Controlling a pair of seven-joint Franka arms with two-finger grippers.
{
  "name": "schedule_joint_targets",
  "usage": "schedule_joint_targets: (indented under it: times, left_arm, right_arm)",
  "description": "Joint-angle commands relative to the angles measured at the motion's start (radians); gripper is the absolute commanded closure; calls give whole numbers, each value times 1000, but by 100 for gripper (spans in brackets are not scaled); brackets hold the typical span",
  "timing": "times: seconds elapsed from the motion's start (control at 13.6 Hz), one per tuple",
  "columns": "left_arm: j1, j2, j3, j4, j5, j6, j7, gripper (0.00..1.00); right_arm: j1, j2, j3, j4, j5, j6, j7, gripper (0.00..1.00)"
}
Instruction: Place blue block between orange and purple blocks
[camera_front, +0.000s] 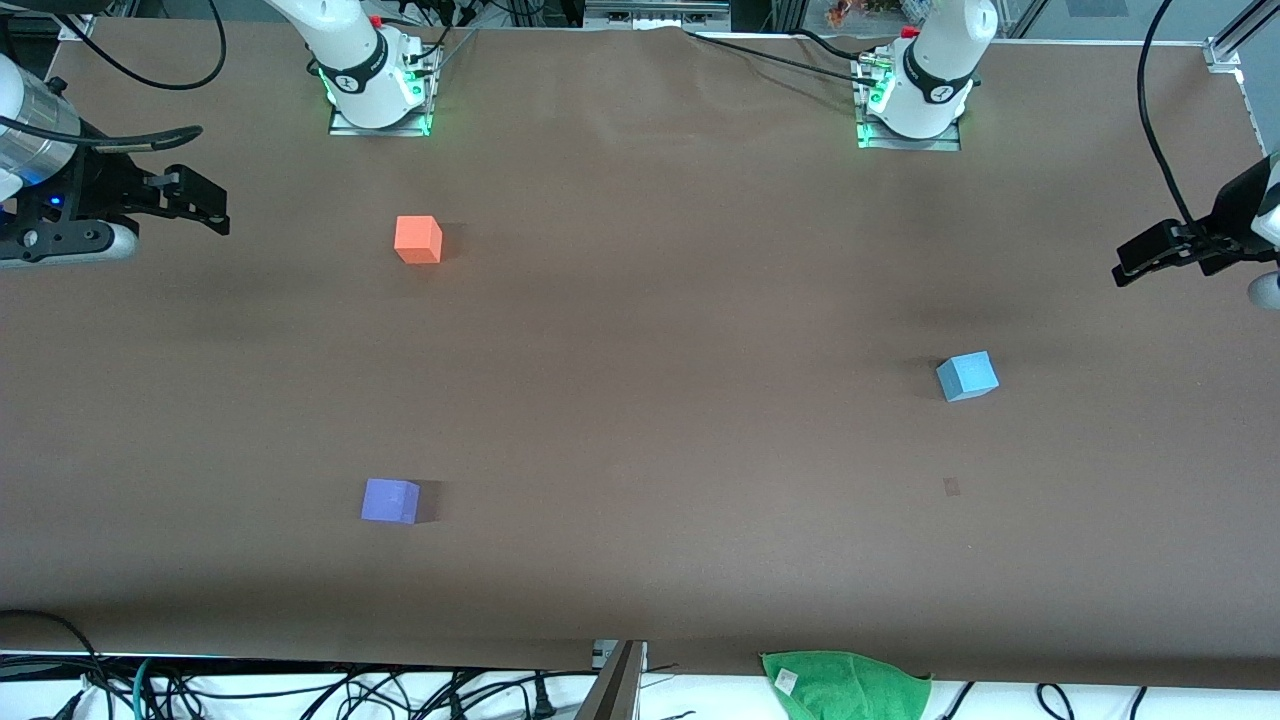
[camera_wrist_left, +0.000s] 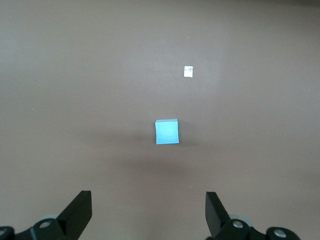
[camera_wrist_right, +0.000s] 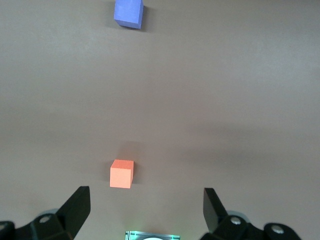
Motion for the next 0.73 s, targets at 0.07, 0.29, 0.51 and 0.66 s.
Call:
schedule_joint_targets:
  times: [0.07, 0.29, 0.51, 0.66]
  left_arm:
    - [11, 16, 3, 36, -28, -28, 18, 0]
    - [10, 15, -2, 39, -28, -28, 17, 0]
    - [11, 14, -3, 33, -30, -40, 11, 0]
    - [11, 14, -3, 31, -30, -40, 14, 0]
  right_arm:
    - [-3, 1, 0, 3, 0, 2, 1, 0]
    - [-3, 1, 0, 3, 1, 3, 1, 0]
    - [-3, 1, 0, 4, 1, 3, 1, 0]
    - [-3, 1, 0, 3, 1, 3, 1, 0]
